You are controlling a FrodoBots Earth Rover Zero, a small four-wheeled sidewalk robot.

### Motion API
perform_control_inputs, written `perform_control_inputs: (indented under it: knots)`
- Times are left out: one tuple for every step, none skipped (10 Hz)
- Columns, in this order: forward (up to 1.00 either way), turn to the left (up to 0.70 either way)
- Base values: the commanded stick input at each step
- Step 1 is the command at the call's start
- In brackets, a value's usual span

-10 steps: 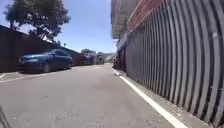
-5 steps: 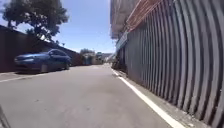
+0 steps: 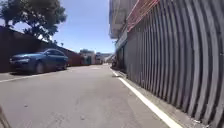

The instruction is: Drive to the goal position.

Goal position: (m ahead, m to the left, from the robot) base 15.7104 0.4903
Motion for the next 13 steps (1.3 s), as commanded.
perform_control_inputs:
  knots:
    - [0.45,0.00]
    - [0.45,0.00]
    - [0.45,0.00]
    - [0.45,0.00]
    - [0.45,0.11]
    - [0.45,0.27]
    - [0.45,0.17]
    - [0.45,0.08]
    - [0.45,0.24]
    - [0.45,0.00]
    - [0.45,0.00]
    - [0.45,0.00]
    - [0.45,0.00]
